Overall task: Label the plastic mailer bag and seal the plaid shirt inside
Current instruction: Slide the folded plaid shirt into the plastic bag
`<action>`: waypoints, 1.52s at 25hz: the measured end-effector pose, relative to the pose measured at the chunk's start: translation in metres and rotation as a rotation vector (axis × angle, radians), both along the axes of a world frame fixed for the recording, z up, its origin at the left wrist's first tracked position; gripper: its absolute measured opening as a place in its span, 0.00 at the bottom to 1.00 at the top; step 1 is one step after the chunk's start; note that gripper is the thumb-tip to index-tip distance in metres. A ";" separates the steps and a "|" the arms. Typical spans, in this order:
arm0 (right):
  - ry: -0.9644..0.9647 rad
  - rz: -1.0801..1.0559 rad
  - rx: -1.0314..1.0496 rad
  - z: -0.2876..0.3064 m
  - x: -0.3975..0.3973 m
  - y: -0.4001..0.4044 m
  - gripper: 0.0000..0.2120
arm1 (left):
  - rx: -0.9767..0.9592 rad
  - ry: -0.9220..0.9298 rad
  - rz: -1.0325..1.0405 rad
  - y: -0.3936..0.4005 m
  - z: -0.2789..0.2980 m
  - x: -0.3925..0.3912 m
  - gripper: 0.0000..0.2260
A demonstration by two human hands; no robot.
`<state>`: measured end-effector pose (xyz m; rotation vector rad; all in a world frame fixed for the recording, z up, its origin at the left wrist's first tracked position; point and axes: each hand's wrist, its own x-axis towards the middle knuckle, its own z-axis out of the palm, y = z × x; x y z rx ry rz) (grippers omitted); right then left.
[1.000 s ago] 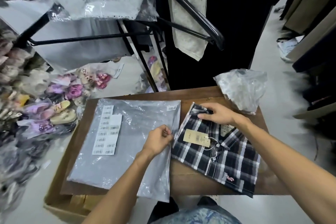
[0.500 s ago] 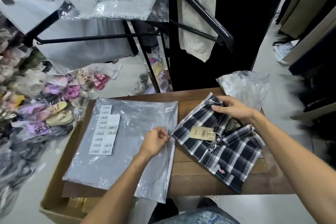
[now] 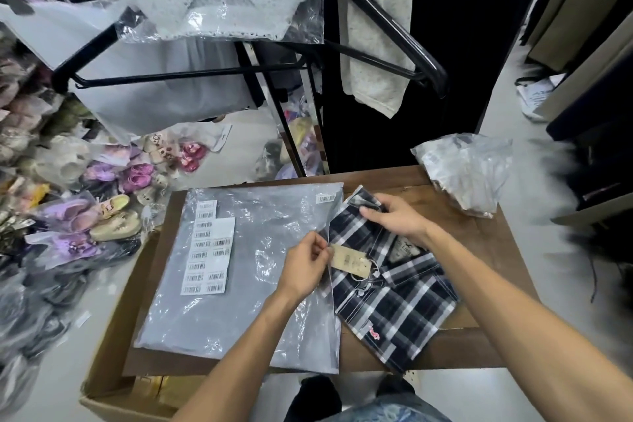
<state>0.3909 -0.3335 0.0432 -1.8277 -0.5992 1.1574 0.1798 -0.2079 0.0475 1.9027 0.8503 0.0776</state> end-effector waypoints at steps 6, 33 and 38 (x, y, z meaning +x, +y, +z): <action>-0.260 0.052 -0.224 -0.011 -0.031 0.034 0.28 | -0.022 0.010 -0.029 -0.005 -0.002 -0.003 0.03; -0.207 0.336 -0.720 -0.003 0.031 -0.063 0.32 | -0.114 0.054 -0.057 -0.009 -0.015 0.012 0.03; 0.040 -0.296 -0.304 -0.014 0.004 -0.056 0.18 | -0.088 0.083 -0.099 -0.012 -0.015 0.016 0.01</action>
